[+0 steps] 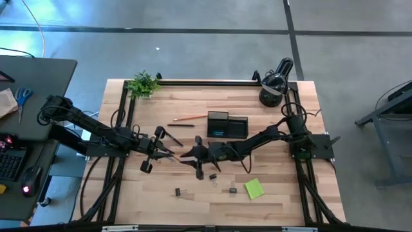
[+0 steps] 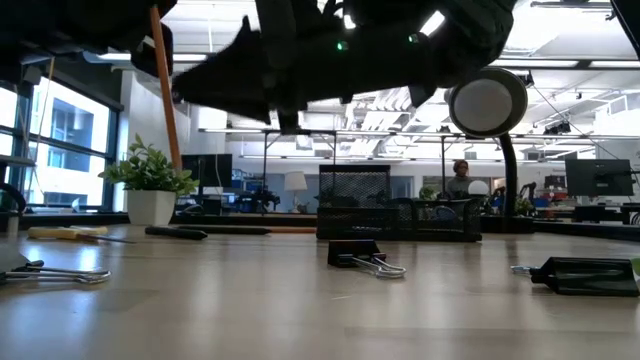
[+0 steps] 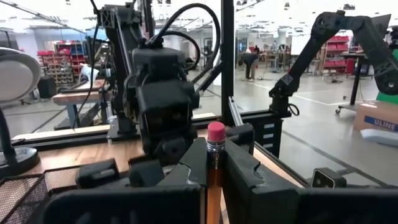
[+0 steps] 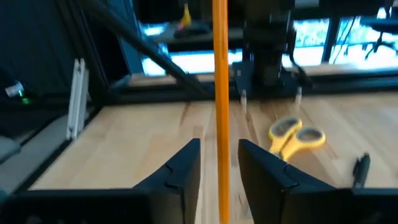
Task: Pick and place office supplies into organizer
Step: Put the orange pencil into the desk organizer
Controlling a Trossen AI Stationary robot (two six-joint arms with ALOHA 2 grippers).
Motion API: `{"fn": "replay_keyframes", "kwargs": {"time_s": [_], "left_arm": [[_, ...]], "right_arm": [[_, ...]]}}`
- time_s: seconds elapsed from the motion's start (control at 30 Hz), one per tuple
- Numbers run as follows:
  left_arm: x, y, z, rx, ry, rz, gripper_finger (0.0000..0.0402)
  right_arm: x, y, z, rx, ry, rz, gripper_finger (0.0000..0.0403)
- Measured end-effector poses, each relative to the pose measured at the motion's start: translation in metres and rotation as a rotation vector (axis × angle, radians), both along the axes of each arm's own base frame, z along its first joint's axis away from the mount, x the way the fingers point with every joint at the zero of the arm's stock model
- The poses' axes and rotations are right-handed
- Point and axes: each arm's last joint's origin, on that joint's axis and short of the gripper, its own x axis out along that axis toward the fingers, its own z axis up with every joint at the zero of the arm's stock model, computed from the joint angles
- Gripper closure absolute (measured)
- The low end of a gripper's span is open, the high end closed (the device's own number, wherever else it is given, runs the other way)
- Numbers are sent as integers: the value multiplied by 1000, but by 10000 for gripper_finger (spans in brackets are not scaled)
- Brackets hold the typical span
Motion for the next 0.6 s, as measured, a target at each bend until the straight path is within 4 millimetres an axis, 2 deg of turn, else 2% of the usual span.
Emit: {"fn": "replay_keyframes", "kwargs": {"time_s": [0.33, 0.6], "left_arm": [[0, 0, 0, 30, -4, -11, 395], [0, -1, -1, 32, 2, -21, 394]], "right_arm": [[9, -9, 16, -6, -76, -12, 247], [23, -6, 30, -60, 9, 3, 225]]}}
